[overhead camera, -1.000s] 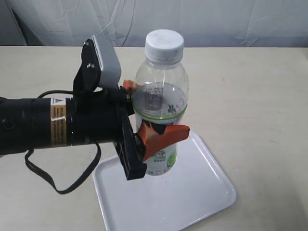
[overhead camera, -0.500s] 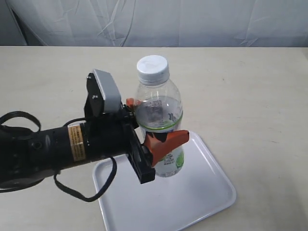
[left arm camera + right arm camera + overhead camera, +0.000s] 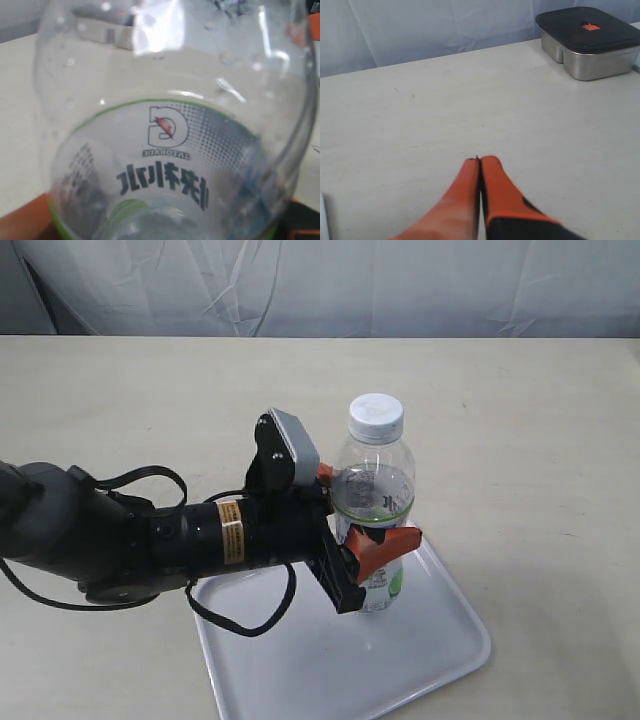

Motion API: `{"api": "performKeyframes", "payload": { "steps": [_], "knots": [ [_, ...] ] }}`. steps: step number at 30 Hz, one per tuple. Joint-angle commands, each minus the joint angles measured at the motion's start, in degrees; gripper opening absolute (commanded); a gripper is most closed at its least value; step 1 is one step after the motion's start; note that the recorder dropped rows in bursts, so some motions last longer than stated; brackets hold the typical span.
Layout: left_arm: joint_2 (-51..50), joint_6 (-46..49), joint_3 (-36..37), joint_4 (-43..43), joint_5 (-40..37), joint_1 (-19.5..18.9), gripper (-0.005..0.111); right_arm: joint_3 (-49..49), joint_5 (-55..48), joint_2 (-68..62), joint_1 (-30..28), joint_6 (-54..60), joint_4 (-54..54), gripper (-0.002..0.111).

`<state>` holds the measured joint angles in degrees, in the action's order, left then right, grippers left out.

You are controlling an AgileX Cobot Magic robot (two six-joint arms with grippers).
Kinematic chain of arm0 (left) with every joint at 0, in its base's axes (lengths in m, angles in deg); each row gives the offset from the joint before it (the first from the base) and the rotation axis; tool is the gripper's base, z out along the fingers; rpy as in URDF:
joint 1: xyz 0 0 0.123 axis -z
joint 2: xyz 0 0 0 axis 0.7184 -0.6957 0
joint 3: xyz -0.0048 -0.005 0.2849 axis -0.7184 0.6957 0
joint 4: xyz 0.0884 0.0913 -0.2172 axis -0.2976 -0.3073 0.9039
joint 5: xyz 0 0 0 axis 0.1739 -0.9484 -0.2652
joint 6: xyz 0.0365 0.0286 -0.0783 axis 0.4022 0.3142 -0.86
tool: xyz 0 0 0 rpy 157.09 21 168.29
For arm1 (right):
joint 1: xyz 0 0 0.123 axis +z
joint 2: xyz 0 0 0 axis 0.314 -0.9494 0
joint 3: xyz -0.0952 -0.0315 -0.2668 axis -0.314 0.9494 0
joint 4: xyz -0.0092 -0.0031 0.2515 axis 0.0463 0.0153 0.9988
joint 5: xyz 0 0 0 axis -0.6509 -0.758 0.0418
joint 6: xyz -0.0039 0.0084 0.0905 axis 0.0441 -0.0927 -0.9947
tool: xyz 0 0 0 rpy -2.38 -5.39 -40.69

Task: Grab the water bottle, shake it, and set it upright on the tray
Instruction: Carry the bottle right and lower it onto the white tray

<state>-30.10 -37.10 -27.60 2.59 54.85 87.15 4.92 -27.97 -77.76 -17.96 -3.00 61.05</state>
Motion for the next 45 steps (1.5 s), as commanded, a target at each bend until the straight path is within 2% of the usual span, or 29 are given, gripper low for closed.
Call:
{"api": "performKeyframes", "payload": {
  "steps": [1, 4, 7, 18, 22, 25, 39, 42, 44, 45],
  "knots": [
    [-0.4, -0.3, -0.7, 1.8, 2.4, 0.1, 0.0, 0.1, 0.9, 0.3, -0.3, 0.1, 0.0, 0.003],
    [-0.5, -0.3, -0.7, 1.6, 1.0, 0.1, 0.001, 0.1, 0.9, 0.3, -0.3, 0.1, 0.0, 0.003],
    [-0.7, -0.3, -0.7, 0.4, 0.8, 0.1, 0.007, 0.1, 0.9, 0.3, -0.3, 0.1, 0.0, 0.003],
    [-0.7, -0.5, -0.7, -8.5, 0.7, 0.1, 0.062, 0.1, 0.9, 0.3, -0.3, 0.1, 0.0, 0.003],
    [-0.7, -2.1, -0.7, -8.5, 0.3, 0.1, 0.079, 0.1, 0.9, 0.3, -0.3, 0.1, 0.0, 0.003],
    [-0.7, -2.1, -0.7, -8.5, 0.3, 0.1, 0.083, 0.1, 0.9, 0.3, -0.3, 0.1, 0.0, 0.003],
    [-0.7, -2.1, -0.7, -8.5, 0.4, 0.0, 0.083, 0.1, 0.9, 0.3, -0.3, 0.1, 0.0, 0.003],
    [-0.7, -1.8, -0.7, -8.5, 1.4, 0.0, 0.092, 0.1, 0.9, 0.3, -0.3, 0.1, 0.0, 0.003],
    [-0.7, -0.8, -0.7, -8.5, 2.6, 0.0, 0.105, 0.1, 0.9, 0.3, -0.3, 0.1, 0.0, 0.003],
    [-0.7, -0.4, -0.7, -8.9, 3.5, 0.0, 0.106, 0.1, 0.9, 0.3, -0.3, 0.1, 0.0, 0.003]
  ]
}}
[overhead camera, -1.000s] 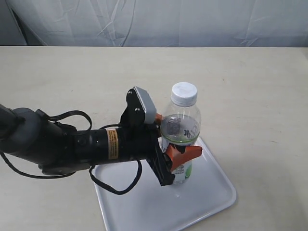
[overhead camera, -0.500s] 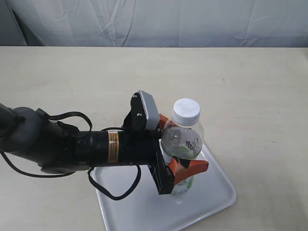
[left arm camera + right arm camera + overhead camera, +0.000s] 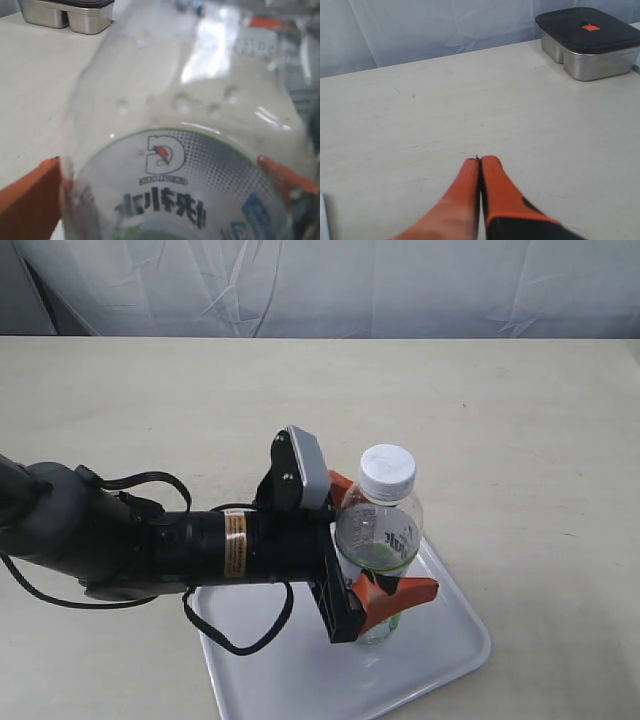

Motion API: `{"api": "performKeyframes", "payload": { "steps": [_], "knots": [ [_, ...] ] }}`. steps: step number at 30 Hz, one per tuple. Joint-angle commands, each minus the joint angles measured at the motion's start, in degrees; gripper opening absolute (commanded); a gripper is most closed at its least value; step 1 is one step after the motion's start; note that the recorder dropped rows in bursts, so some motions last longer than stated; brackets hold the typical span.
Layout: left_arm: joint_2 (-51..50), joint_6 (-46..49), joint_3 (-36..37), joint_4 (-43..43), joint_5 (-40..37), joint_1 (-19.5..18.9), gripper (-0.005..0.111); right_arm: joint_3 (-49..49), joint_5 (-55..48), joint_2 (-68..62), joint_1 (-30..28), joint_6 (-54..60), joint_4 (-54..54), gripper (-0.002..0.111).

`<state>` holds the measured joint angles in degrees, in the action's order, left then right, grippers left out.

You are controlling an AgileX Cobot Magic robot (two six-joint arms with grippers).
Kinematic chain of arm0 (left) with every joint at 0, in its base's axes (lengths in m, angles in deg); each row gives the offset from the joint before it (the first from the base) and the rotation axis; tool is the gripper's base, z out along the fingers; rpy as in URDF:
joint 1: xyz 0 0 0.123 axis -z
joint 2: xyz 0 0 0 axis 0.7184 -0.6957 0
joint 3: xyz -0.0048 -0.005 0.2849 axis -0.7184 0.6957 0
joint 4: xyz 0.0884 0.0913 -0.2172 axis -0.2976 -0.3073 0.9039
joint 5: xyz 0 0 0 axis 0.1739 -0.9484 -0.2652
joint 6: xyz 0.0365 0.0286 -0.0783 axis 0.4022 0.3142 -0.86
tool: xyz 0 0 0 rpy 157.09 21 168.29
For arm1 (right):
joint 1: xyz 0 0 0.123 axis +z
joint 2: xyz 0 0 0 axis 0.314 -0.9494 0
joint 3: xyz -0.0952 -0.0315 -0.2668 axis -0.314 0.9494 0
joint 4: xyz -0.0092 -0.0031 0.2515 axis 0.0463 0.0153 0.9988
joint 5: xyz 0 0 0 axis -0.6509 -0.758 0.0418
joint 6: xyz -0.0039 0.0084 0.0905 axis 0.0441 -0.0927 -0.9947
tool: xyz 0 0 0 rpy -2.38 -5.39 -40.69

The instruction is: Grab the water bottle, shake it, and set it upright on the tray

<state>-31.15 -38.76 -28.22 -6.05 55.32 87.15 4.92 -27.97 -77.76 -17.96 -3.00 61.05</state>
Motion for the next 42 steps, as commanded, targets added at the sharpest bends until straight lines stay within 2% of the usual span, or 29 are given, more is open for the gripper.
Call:
{"api": "performKeyframes", "payload": {
  "steps": [1, 6, 10, 19, 33, 39, 42],
  "knots": [
    [0.3, 1.4, -0.1, -0.7, 3.6, 0.0, 0.106, 0.1, 0.9, 0.3, -0.3, 0.1, 0.0, 0.003],
    [0.3, 1.4, -0.1, 0.1, 4.1, -0.1, 0.106, 0.1, 0.9, 0.3, -0.3, 0.1, 0.0, 0.003],
    [0.3, 1.4, -0.1, 0.2, 8.1, -1.4, 0.106, 0.1, 0.9, 0.3, -0.3, 0.1, 0.0, 0.003],
    [1.3, 1.4, -0.1, 0.2, 8.1, -3.9, 0.106, 0.1, 0.9, 0.3, -0.3, 0.1, 0.0, 0.003],
    [11.1, 2.4, -0.1, 0.0, 8.1, -4.1, 0.106, 0.1, 0.9, 0.3, -0.3, 0.1, 0.0, 0.003],
    [19.1, 2.2, -0.1, 0.1, 8.1, -4.1, 0.105, 0.1, 0.9, 0.3, -0.3, 0.1, 0.0, 0.003],
    [25.1, 1.1, -0.1, 0.6, -4.0, -4.1, 0.095, 0.1, 0.9, 0.3, -0.3, 0.1, 0.0, 0.003]
  ]
}}
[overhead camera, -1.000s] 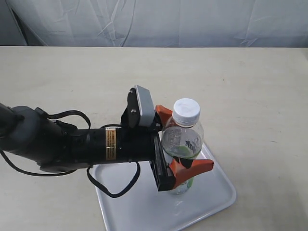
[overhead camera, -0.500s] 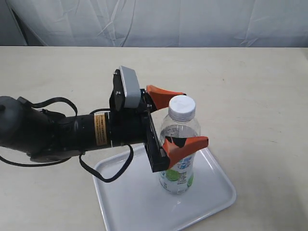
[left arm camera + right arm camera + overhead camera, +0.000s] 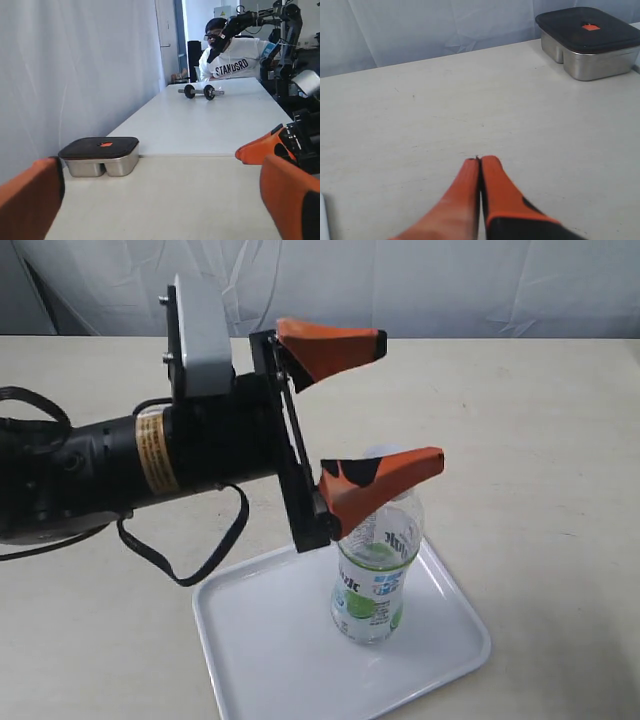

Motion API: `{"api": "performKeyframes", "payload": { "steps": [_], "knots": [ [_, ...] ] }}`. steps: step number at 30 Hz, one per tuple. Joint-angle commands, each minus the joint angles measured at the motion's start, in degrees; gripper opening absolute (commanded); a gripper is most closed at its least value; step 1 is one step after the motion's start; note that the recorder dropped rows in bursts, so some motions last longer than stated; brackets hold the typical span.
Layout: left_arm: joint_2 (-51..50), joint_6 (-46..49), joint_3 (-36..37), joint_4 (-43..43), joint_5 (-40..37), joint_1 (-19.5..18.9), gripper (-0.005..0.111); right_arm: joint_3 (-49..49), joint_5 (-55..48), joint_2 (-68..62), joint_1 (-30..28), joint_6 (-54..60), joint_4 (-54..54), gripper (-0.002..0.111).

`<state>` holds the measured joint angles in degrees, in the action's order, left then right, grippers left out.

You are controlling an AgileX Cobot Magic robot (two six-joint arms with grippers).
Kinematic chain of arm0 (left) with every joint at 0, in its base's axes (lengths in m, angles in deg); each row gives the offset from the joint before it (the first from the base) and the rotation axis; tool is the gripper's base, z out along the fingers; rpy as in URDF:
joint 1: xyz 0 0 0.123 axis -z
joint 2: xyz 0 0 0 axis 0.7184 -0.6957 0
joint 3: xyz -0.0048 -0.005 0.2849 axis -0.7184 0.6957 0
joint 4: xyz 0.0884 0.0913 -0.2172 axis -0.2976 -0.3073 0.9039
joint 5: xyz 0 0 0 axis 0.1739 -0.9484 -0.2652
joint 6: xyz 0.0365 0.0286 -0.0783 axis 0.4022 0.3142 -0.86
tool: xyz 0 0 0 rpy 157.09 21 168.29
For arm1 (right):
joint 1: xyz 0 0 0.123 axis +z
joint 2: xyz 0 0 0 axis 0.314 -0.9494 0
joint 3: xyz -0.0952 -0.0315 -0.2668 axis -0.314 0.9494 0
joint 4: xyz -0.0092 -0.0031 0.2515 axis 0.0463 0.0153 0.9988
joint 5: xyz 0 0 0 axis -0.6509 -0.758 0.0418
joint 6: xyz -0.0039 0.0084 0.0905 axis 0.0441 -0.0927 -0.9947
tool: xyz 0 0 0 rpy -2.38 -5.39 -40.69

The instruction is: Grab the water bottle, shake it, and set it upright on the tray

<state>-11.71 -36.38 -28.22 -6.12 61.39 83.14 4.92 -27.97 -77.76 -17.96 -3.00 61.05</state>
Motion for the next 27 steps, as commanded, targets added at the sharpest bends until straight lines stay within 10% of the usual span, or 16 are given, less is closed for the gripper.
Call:
{"api": "performKeyframes", "payload": {
  "steps": [1, 7, 10, 24, 27],
  "knots": [
    [7.4, -2.1, -0.1, 0.3, -13.7, -0.1, 0.089, 0.1, 0.9, 0.3, -0.3, 0.1, 0.0, 0.003],
    [24.7, -26.0, -0.1, -15.9, -43.3, -0.1, 0.018, 0.1, 0.9, 0.3, -0.3, 0.1, 0.0, 0.003],
    [30.4, -37.5, 0.9, -23.9, -51.8, -0.1, 0.0, 0.1, 0.9, 0.3, -0.3, 0.1, 0.0, 0.003],
    [60.3, -40.4, 12.5, -30.6, -75.2, -0.1, 0.0, 0.1, 0.9, 0.3, -0.3, 0.1, 0.0, 0.003],
    [68.4, -16.4, 15.7, -5.3, -83.1, -0.2, 0.0, 0.1, 0.9, 0.3, -0.3, 0.1, 0.0, 0.003]
  ]
}}
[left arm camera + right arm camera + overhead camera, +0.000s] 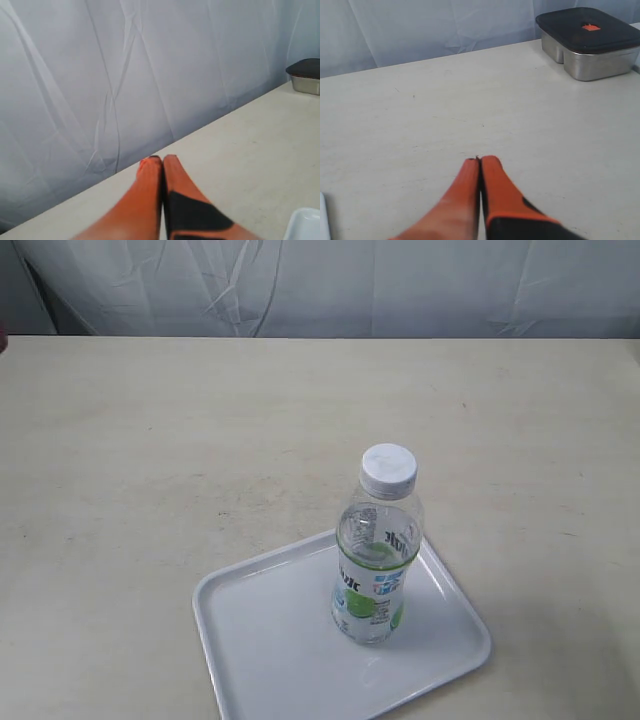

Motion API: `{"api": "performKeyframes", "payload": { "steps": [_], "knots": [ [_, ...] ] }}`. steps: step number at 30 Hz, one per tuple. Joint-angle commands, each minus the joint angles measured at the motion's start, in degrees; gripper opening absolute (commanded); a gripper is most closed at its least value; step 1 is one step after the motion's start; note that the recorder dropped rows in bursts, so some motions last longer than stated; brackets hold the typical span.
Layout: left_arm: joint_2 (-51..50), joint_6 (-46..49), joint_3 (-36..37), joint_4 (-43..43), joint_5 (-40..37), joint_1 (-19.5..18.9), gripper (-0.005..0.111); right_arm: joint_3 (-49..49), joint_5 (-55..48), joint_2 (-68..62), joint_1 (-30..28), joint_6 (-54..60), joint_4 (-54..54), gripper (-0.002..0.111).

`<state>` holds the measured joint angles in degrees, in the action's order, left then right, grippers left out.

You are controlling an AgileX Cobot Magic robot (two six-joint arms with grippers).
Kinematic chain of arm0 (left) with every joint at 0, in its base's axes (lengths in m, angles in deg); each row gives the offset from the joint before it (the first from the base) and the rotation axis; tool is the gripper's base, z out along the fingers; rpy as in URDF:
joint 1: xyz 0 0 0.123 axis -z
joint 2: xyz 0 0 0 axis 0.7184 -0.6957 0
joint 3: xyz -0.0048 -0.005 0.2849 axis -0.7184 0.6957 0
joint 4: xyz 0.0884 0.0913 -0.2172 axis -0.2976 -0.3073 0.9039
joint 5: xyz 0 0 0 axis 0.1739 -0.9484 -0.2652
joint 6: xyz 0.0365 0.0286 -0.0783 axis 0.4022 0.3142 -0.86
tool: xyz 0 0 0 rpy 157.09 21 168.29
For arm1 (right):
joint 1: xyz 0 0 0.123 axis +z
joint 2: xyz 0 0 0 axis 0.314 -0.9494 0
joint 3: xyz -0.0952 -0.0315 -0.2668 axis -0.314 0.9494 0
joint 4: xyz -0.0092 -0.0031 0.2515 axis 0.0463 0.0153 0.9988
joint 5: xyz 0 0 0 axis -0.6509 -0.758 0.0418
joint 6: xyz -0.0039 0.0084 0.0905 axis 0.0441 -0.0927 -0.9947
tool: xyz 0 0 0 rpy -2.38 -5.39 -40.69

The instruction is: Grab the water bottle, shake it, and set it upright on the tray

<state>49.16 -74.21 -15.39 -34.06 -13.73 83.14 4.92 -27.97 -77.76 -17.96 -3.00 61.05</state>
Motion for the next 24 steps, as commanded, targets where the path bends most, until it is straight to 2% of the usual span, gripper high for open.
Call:
{"api": "performKeyframes", "payload": {
  "steps": [1, 4, 8, 11, 18, 21, 24],
  "knots": [
    [9.0, 26.8, 3.3, 28.5, -10.1, -0.5, 0.0, 0.1, 0.9, 0.3, -0.3, 0.1, 0.0, 0.003],
    [14.4, 37.7, 4.9, 36.9, -14.8, -2.5, 0.0, 0.1, 0.9, 0.3, -0.3, 0.1, 0.0, 0.003],
    [21.5, 42.8, 7.4, 41.7, -15.5, -7.9, 0.0, 0.1, 0.9, 0.3, -0.3, 0.1, 0.0, 0.003],
    [25.8, 46.7, 10.4, 48.0, -13.5, -14.0, 0.0, 0.1, 0.9, 0.3, -0.3, 0.1, 0.0, 0.003],
    [31.7, 67.2, 17.0, 73.0, -9.0, -30.6, 0.0, 0.1, 0.9, 0.3, -0.3, 0.1, 0.0, 0.003],
    [31.7, 68.0, 18.5, 76.2, -9.6, -34.7, 0.0, 0.1, 0.9, 0.3, -0.3, 0.1, 0.0, 0.003],
    [31.7, 67.7, 19.2, 76.0, -9.7, -36.3, 0.0, 0.1, 0.9, 0.3, -0.3, 0.1, 0.0, 0.003]
  ]
}}
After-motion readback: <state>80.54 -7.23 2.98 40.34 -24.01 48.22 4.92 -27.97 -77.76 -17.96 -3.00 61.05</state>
